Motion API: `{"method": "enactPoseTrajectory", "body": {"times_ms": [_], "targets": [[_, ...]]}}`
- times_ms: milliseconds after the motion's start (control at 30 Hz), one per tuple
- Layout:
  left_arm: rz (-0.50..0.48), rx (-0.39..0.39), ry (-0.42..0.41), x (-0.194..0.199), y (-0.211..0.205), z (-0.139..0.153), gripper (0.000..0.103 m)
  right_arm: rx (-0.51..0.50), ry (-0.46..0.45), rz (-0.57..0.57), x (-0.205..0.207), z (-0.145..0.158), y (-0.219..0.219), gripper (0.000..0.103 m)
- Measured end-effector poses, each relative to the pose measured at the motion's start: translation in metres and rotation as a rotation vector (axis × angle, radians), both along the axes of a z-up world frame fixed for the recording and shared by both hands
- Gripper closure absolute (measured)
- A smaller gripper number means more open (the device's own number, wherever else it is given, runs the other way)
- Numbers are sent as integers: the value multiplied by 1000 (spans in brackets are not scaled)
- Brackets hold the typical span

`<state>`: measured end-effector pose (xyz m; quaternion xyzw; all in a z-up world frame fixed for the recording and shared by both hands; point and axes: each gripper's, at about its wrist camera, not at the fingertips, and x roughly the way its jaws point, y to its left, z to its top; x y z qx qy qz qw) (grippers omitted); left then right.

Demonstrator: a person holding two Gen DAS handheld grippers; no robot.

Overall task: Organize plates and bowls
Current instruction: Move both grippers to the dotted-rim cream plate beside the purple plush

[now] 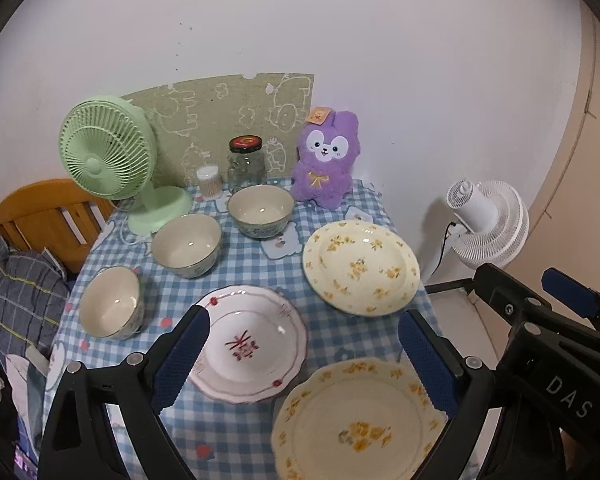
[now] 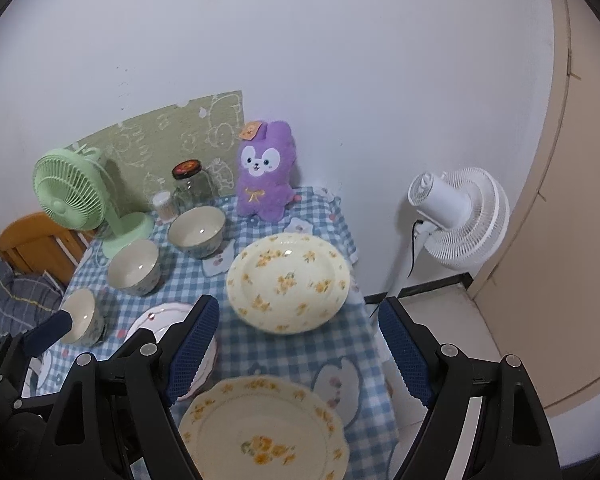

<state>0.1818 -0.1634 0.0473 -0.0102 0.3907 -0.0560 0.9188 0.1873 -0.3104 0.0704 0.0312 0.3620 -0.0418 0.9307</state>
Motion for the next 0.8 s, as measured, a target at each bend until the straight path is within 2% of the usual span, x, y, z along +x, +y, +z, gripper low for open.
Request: {"method": "enactPoseTrajectory", "body": {"times_ms": [433, 800], "targets": [[70, 7, 11, 64, -33, -5, 7, 20, 17, 49, 75, -11, -35, 19], [112, 29, 36, 113, -52, -28, 7, 37, 49, 81, 130, -40, -54, 19]]}}
